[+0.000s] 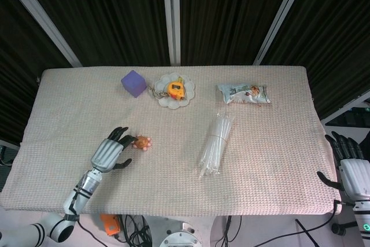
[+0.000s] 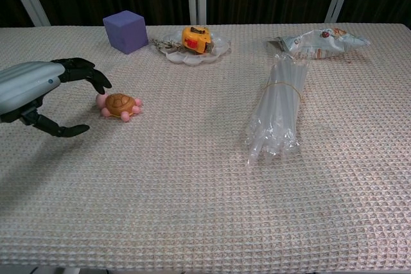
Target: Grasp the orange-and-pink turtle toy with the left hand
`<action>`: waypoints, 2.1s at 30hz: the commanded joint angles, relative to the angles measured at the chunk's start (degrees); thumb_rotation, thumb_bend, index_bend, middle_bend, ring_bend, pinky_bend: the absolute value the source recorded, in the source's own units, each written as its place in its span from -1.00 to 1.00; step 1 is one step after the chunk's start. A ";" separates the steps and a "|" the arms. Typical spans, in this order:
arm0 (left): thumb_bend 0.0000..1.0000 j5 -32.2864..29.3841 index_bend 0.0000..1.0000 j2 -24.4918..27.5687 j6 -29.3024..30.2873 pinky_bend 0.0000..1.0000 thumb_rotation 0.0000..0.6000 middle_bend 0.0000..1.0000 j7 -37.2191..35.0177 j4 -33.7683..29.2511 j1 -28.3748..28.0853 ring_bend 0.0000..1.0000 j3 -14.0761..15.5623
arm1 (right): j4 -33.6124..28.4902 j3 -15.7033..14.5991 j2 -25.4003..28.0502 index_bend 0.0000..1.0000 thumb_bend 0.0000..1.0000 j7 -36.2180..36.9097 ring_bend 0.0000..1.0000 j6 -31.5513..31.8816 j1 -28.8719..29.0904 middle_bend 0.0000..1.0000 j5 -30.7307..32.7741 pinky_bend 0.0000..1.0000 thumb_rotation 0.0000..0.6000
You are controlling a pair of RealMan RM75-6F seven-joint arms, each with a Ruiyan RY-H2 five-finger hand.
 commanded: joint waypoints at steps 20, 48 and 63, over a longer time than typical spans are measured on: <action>-0.45 -0.06 -0.45 -4.57 -4.38 -0.79 1.00 -0.52 -0.01 7.55 -4.75 -0.94 -1.77 | -0.37 0.14 0.40 -1.00 -0.74 -0.31 -1.00 -0.47 0.18 -1.00 0.38 -1.00 1.00; -0.16 -0.80 0.62 -9.13 -2.18 -0.62 1.00 0.68 0.15 14.50 -5.09 -0.15 -1.64 | 0.45 0.16 0.03 -1.00 -0.74 0.27 -1.00 -0.82 0.28 -1.00 0.62 -1.00 1.00; -0.53 -1.29 -0.49 -3.25 -5.87 -0.79 1.00 -0.42 -0.21 6.53 -5.55 -0.84 -0.07 | 0.43 0.25 0.17 -1.00 -0.73 0.43 -1.00 -0.50 0.09 -1.00 0.73 -1.00 1.00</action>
